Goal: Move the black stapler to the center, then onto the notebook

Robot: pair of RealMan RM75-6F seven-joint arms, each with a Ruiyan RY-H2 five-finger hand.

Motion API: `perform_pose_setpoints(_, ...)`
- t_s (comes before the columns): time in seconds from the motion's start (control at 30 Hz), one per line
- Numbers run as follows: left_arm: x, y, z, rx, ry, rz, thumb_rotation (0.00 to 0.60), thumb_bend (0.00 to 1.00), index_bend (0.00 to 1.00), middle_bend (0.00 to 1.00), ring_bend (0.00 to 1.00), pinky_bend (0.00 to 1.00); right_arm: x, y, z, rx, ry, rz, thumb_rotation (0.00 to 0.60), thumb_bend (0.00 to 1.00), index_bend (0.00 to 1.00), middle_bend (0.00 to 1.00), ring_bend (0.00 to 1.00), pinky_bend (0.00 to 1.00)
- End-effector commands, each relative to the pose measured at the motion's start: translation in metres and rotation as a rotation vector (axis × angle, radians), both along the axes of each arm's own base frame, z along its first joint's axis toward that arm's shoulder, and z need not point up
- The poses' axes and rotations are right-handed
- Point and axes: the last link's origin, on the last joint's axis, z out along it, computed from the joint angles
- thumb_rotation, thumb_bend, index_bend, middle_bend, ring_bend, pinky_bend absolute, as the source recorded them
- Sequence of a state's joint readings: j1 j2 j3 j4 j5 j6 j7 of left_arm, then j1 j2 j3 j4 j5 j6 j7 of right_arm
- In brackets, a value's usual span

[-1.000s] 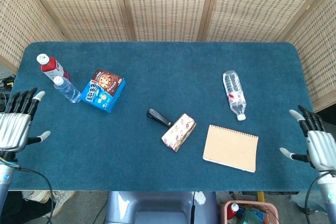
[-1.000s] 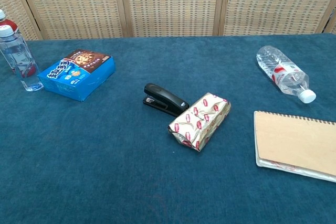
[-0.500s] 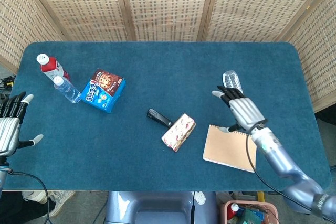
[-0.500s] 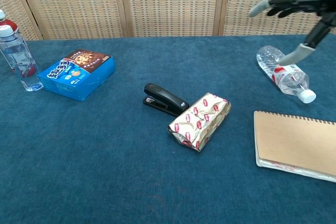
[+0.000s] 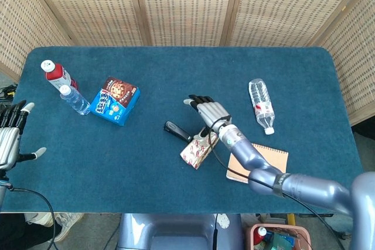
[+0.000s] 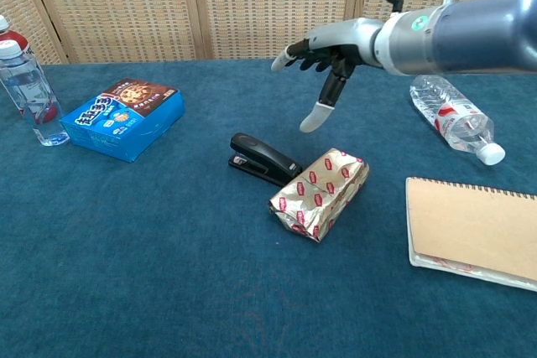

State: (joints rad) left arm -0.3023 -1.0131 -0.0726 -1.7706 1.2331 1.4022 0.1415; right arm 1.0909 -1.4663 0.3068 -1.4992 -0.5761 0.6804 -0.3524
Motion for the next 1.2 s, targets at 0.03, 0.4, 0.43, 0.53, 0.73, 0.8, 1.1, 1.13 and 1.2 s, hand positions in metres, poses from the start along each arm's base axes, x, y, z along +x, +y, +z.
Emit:
perform_pose_setpoints(0.03,0.000,0.001,0.000,0.002,0.001,0.001,0.600,0.04,0.00,0.00,0.00,0.00,0.011,-0.005,-0.025,-0.003,0.035,-0.030,0.600,0.00,0.00,0.00,0.00,0.00)
perform_pose_setpoints(0.4,0.000,0.003,-0.002,-0.013,-0.009,0.006,0.600,0.05,0.00,0.00,0.00,0.00,0.016,-0.004,-0.058,-0.046,0.154,-0.114,0.600,0.00,0.02,0.10,0.06,0.17)
perform_pose_setpoints(0.43,0.000,0.003,-0.002,-0.015,-0.010,0.006,0.600,0.05,0.00,0.00,0.00,0.00,0.017,-0.002,-0.062,-0.045,0.164,-0.122,0.600,0.00,0.03,0.11,0.07,0.18)
perform_pose_setpoints(0.53,0.001,0.003,-0.003,-0.020,-0.010,0.004,0.600,0.05,0.00,0.00,0.00,0.00,0.021,0.001,-0.071,-0.039,0.176,-0.131,0.600,0.00,0.05,0.15,0.11,0.23)
perform_pose_setpoints(0.73,0.001,0.003,-0.004,-0.025,-0.013,0.006,0.600,0.05,0.00,0.00,0.00,0.00,0.032,0.006,-0.087,-0.030,0.179,-0.137,0.600,0.00,0.08,0.18,0.13,0.26)
perform_pose_setpoints(0.8,0.001,0.002,-0.004,-0.026,-0.014,0.007,0.600,0.05,0.00,0.00,0.00,0.00,0.035,0.007,-0.092,-0.030,0.188,-0.135,0.600,0.00,0.08,0.18,0.13,0.27)
perform_pose_setpoints(1.1,0.000,0.003,-0.002,-0.031,-0.025,0.009,0.600,0.05,0.00,0.00,0.00,0.00,0.030,0.005,-0.101,-0.061,0.236,-0.129,0.600,0.00,0.18,0.32,0.26,0.44)
perform_pose_setpoints(1.13,0.000,0.003,-0.003,-0.032,-0.026,0.009,0.600,0.05,0.00,0.00,0.00,0.00,0.030,0.005,-0.101,-0.064,0.238,-0.128,0.600,0.00,0.21,0.34,0.28,0.46)
perform_pose_setpoints(1.2,0.001,0.003,-0.003,-0.036,-0.027,0.008,0.600,0.05,0.00,0.00,0.00,0.00,0.030,0.006,-0.102,-0.064,0.243,-0.120,0.600,0.00,0.25,0.37,0.31,0.48)
